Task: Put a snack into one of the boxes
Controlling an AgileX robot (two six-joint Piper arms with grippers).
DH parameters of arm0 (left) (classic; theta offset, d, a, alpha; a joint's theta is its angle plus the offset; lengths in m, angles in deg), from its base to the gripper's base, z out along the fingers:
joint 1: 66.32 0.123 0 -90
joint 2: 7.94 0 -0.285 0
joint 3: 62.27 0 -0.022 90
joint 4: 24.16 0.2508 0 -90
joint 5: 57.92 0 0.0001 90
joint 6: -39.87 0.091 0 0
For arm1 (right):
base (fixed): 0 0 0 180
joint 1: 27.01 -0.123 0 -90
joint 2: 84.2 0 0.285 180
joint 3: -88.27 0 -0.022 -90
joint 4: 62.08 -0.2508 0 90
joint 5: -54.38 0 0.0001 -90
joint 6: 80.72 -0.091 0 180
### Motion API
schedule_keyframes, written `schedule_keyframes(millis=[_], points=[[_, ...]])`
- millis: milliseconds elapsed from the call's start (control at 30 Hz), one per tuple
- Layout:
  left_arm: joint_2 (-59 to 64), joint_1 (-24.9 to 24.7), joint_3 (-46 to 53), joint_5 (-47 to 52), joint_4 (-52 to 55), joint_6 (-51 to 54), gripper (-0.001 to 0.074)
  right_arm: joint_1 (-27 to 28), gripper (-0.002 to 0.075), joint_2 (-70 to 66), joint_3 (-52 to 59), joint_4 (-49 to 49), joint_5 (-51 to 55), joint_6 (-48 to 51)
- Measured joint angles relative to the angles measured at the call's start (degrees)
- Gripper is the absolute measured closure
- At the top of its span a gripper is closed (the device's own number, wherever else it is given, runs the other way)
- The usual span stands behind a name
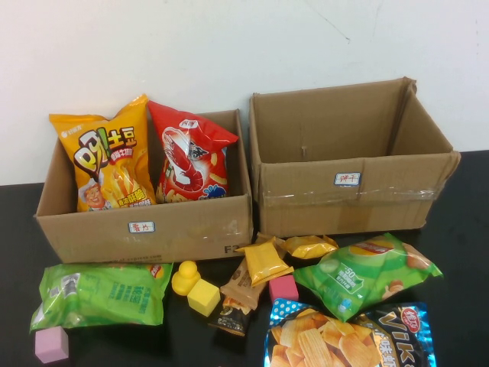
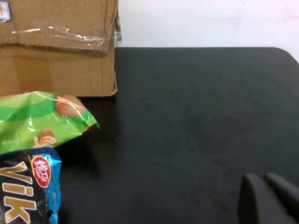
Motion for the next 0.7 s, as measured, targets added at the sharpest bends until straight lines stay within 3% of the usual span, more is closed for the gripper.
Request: schedule_keyframes(millis=[333, 700], points=[[0.0, -5.1, 0.0, 3.9, 2.1, 0.2, 0.0737, 0.0, 0.0727, 0.0, 0.0, 0.0, 0.1, 0.0], [0.0, -5.2, 0.0, 4.0, 2.8, 0.3, 0.0738, 0.0, 0.0727, 0.0, 0.0, 0.0, 0.1, 0.0]])
